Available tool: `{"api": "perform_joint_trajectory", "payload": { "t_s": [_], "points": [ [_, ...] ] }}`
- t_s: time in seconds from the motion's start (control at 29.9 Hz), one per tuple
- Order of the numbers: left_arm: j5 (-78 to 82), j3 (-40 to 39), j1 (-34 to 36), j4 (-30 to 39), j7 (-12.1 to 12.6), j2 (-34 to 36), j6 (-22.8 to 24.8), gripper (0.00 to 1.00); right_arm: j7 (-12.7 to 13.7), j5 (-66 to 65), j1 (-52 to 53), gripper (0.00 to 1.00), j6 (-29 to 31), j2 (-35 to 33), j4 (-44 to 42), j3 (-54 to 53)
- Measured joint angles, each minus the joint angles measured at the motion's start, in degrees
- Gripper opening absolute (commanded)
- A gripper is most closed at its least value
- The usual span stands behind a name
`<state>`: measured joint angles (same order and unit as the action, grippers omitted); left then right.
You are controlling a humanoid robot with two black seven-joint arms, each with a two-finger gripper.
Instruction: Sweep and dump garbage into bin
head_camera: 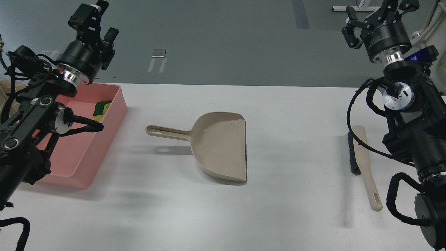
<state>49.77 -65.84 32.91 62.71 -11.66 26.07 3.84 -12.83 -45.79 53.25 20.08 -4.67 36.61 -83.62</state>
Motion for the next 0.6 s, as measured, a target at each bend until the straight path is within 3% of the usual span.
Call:
{"api": "perform_joint_trajectory", "payload": {
  "t_s": [0.37,0.6],
  "points": [
    [-7.44,0.71,15.47,-20.97,0.54,-13.81,0.49,0.83,-0.19,0.02,8.11,1.0,0.02,1.48,-8.98,1.99],
    [-10.81,0.74,17.54,-24.79,1.86,-19.44,2.36,0.83,-0.27,0.07,7.74,1.0,0.06,1.82,-9.17,2.23]
  ]
}}
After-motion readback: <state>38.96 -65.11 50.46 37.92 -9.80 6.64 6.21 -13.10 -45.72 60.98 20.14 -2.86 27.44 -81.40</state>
